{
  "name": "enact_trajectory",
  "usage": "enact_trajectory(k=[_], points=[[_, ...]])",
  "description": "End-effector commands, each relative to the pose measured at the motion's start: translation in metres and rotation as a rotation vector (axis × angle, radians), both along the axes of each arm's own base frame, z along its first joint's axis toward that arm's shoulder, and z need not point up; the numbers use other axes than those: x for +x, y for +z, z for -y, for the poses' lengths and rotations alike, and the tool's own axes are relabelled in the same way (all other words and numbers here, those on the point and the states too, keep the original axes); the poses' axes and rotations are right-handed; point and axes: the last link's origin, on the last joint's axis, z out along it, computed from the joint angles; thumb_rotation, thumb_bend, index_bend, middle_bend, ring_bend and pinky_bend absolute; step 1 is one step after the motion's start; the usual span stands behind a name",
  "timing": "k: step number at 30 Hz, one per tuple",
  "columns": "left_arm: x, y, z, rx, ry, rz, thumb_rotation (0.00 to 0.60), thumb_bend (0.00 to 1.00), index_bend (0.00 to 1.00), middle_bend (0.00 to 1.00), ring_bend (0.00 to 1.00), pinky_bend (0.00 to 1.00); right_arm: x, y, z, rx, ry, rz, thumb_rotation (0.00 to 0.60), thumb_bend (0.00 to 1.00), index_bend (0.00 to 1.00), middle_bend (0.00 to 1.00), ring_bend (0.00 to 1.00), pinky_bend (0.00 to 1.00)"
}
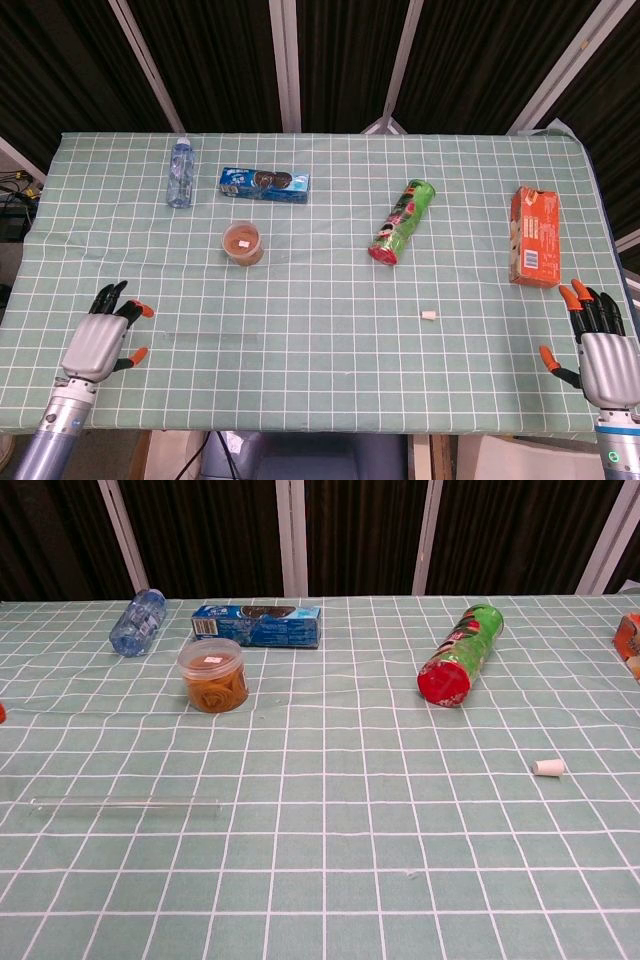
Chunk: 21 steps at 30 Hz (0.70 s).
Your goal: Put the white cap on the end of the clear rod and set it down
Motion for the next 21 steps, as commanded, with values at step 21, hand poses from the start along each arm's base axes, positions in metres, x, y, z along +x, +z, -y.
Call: enact_trajectory(k=[21], points=[[0.045, -0.089, -0.029, -0.045, 0.106, -0.061, 0.600, 0.34, 0.47, 0.38, 0.05, 0.00, 0.000, 0.000, 0.000, 0.015, -0.002, 0.022, 0.600, 0.32, 0.00, 0.00, 0.00, 0.00]])
